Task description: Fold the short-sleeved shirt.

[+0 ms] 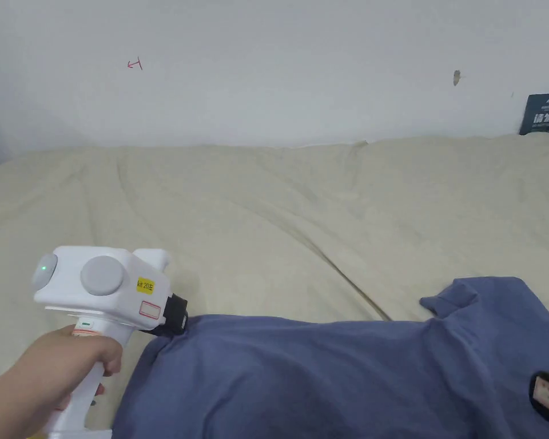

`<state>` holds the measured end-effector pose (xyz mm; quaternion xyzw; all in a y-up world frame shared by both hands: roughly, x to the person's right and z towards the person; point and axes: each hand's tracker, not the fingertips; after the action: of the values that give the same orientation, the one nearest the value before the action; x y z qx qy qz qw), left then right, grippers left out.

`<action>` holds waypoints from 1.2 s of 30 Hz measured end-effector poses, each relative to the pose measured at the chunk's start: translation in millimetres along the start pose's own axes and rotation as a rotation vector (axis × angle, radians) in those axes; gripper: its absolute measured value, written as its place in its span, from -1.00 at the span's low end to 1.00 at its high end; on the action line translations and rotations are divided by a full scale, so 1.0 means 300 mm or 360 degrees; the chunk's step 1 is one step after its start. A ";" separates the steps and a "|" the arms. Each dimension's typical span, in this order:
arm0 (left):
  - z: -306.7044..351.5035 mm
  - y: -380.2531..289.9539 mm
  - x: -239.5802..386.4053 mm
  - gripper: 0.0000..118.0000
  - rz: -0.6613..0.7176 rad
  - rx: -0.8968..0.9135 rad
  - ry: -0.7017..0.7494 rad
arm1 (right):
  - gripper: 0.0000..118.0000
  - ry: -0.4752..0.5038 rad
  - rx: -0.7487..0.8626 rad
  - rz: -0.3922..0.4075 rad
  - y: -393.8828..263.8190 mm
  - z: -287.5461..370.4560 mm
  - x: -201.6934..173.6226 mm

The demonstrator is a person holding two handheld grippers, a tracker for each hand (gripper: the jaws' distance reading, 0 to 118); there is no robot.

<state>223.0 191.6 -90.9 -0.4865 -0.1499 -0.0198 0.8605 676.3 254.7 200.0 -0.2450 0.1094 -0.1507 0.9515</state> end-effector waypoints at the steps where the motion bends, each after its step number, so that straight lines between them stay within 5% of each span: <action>1: 0.007 -0.006 0.003 -0.97 -0.0019 0.0010 0.0049 | -1.00 0.0019 0.0008 -0.0007 0.062 -0.005 0.035; 8: 0.083 -0.017 -0.006 -0.97 0.0016 0.0136 0.0107 | -1.00 -0.0208 -0.0248 -0.0259 0.436 -0.257 0.369; 11: 0.087 -0.025 0.014 -0.97 -0.0048 0.0112 0.0159 | -1.00 -0.0370 -0.0535 -0.0187 0.473 -0.403 0.459; 12: 0.076 -0.016 0.005 -0.97 -0.0077 0.0101 0.0180 | -0.78 -0.0370 -0.0657 -0.0190 0.472 -0.445 0.481; 14: 0.076 -0.025 0.018 -0.97 -0.0106 0.0088 0.0192 | 0.37 -0.0380 -0.0958 -0.0257 0.442 -0.564 0.535; 15: 0.077 -0.029 0.023 -0.97 -0.0110 0.0090 0.0203 | 0.47 -0.0418 -0.0989 -0.0269 0.408 -0.586 0.530; 25: 0.038 -0.045 -0.014 -0.97 -0.0076 0.0020 0.0315 | 0.43 -0.0595 -0.1067 -0.0180 0.313 -0.729 0.548; 26: 0.035 -0.050 -0.010 -0.97 -0.0078 0.0015 0.0326 | 0.32 -0.0602 -0.1079 -0.0084 0.318 -0.721 0.526; 27: 0.032 -0.052 -0.007 -0.97 -0.0079 0.0011 0.0333 | -0.18 -0.0621 -0.1090 -0.0004 0.320 -0.716 0.511; 28: 0.026 -0.053 -0.008 -0.97 -0.0083 -0.0001 0.0337 | -1.00 -0.0659 -0.1088 0.0109 0.327 -0.710 0.496; 29: 0.026 -0.056 -0.005 -0.97 -0.0087 -0.0005 0.0341 | -1.00 -0.0714 -0.1074 0.0212 0.330 -0.706 0.490; 36: 0.119 -0.066 -0.006 -0.97 0.0000 0.0054 0.0316 | -1.00 -0.0509 -0.0801 0.0018 0.402 -0.521 0.433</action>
<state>209.2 211.2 -57.7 -0.4674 -0.0641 -0.0654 0.8793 781.3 243.3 -11.5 -0.4932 -0.0065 -0.0729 0.8668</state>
